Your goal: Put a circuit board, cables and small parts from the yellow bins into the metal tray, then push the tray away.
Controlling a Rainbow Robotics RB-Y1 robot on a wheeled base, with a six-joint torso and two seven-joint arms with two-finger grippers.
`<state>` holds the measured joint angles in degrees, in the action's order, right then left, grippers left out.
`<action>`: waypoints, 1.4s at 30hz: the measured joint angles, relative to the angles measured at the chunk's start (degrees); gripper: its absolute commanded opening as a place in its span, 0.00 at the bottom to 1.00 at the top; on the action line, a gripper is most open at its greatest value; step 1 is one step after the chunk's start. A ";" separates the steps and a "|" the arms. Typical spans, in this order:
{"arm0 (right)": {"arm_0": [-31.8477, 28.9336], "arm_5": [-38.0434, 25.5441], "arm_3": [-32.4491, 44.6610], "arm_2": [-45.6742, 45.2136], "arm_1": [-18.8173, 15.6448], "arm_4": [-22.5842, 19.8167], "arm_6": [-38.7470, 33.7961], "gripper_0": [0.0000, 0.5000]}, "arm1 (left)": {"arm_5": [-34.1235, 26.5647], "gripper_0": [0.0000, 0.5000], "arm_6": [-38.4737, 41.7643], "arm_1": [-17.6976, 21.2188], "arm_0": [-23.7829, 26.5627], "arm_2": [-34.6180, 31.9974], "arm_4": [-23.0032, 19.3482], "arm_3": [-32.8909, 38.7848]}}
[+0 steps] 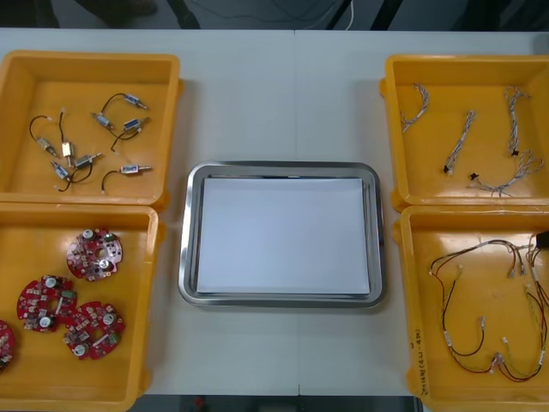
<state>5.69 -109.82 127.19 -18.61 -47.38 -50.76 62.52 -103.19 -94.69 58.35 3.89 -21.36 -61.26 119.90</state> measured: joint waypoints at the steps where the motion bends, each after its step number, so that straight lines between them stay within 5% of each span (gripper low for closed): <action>1: -0.77 0.05 0.00 -0.04 0.00 0.00 0.00 1.00 | 1.34 1.00 0.00 0.59 -0.71 0.25 -0.23 0.00; 9: -6.84 3.95 0.04 -1.93 0.00 -0.16 0.00 1.00 | 11.30 1.00 -2.26 4.25 -5.52 2.14 -4.30 0.00; 17: -11.68 11.17 0.05 -2.13 0.00 -0.74 0.00 1.00 | 14.89 1.00 -22.11 7.53 -8.13 3.19 -8.39 0.00; 32: -22.83 21.83 0.05 -2.54 0.00 -0.67 0.01 1.00 | 26.52 1.00 -25.09 12.21 -10.75 11.42 -8.17 0.13; 42: -25.09 24.66 -0.29 -2.29 -0.01 0.15 0.13 1.00 | 29.21 1.00 -31.76 14.34 -10.75 17.54 -3.56 2.25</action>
<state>-19.39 -85.16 126.90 -20.90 -47.40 -50.61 62.65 -73.98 -126.45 72.68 -6.87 -3.82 -64.82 122.15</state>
